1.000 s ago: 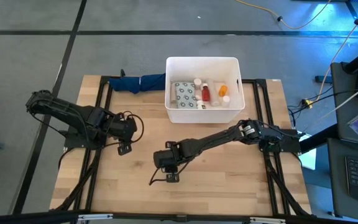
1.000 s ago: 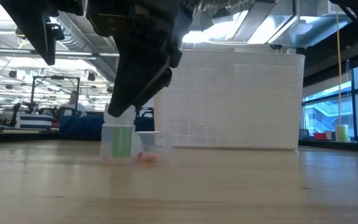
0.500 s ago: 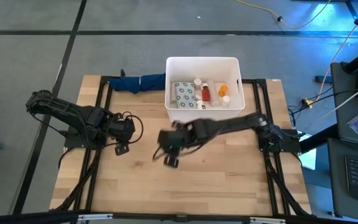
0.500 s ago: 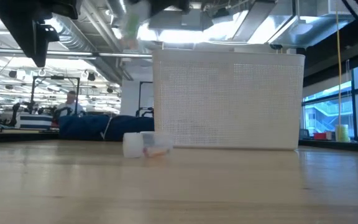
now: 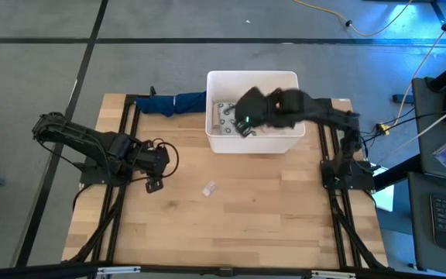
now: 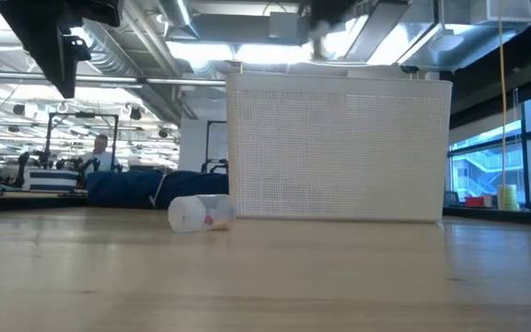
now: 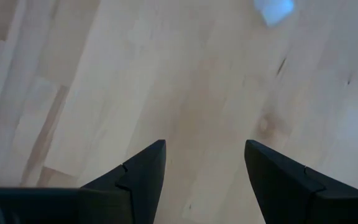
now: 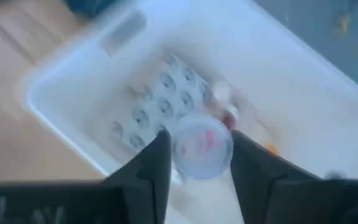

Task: Pick & place medical supplies in basket/bin
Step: Put the left transparent pill bottle into the white bin

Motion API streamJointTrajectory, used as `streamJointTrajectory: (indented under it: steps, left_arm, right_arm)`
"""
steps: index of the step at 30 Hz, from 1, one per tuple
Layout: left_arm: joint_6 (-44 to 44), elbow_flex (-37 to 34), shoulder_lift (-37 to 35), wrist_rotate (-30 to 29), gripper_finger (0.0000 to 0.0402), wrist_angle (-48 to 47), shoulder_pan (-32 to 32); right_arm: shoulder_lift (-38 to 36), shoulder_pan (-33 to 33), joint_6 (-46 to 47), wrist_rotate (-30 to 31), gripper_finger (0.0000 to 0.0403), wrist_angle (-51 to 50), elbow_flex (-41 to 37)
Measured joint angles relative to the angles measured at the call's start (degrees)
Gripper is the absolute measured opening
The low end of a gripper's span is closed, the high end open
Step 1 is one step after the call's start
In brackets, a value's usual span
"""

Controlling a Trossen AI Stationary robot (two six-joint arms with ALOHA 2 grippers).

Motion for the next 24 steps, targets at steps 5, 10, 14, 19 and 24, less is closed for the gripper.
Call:
streamJointTrajectory:
  steps: [5,10,14,19,24]
  left_arm:
    - [-0.8,0.0,0.0,-1.8,0.0212,3.2,0.0]
    - [-4.8,0.0,0.0,-1.7,0.0212,4.0,0.0]
    - [-7.3,0.0,0.0,-1.7,0.0212,4.0,0.0]
    - [-9.7,0.0,0.0,-3.3,0.0212,4.0,0.0]
    - [-14.0,0.0,1.1,-9.6,0.0211,4.0,0.1]
  right_arm:
    - [0.4,-10.9,-7.9,-10.4,0.0128,1.9,-3.6]
    - [1.6,-21.9,-10.3,-19.7,0.0128,-0.7,-13.0]
    - [1.7,-27.7,-14.3,-26.2,0.0128,2.2,-23.5]
    - [1.7,-31.0,-15.0,-29.1,0.0129,8.1,-34.8]
    - [1.7,-31.5,-16.0,-29.2,0.0149,13.3,-41.5]
